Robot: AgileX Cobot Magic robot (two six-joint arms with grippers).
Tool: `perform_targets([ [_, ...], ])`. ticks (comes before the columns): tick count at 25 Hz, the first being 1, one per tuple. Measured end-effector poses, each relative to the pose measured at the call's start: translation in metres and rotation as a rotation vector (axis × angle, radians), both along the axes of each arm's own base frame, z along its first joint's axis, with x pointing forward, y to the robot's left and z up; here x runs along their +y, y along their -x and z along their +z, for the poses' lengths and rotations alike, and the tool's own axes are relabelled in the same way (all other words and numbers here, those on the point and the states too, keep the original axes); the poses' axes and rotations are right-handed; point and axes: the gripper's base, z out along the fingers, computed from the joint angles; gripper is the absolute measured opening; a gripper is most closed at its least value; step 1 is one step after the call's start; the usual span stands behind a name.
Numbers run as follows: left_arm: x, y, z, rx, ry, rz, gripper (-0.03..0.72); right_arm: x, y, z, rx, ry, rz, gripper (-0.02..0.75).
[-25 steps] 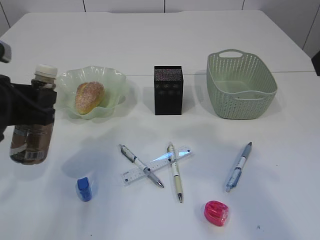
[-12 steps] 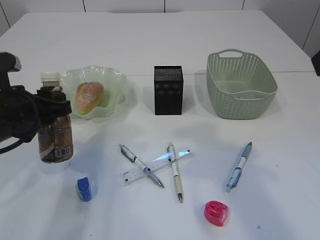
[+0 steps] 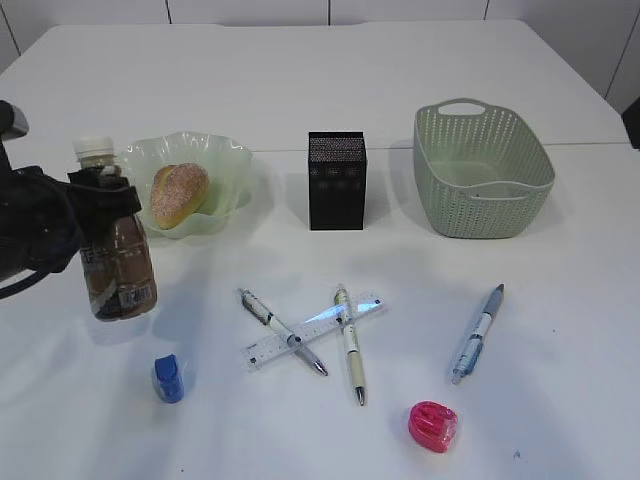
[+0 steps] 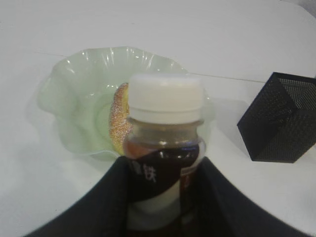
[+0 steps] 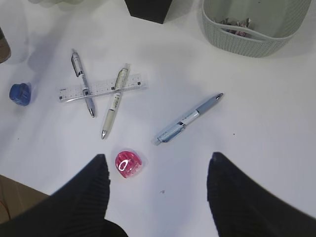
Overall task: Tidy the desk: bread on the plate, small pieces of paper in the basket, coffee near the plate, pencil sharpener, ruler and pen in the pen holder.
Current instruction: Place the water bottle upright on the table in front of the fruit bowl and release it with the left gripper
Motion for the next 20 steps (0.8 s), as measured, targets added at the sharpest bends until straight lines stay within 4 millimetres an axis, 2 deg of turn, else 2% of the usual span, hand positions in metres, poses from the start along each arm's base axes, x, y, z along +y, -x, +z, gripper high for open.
perform_targets([
  [7, -0.007, 0.000, -0.002, -0.033, -0.126, -0.120, 0.271, 0.000, 0.000, 0.000, 0.000, 0.000, 0.000, 0.493],
  [20, -0.005, -0.015, -0.029, -0.104, -0.151, -0.035, 0.271, 0.000, 0.000, 0.000, -0.001, 0.001, 0.001, 0.493],
])
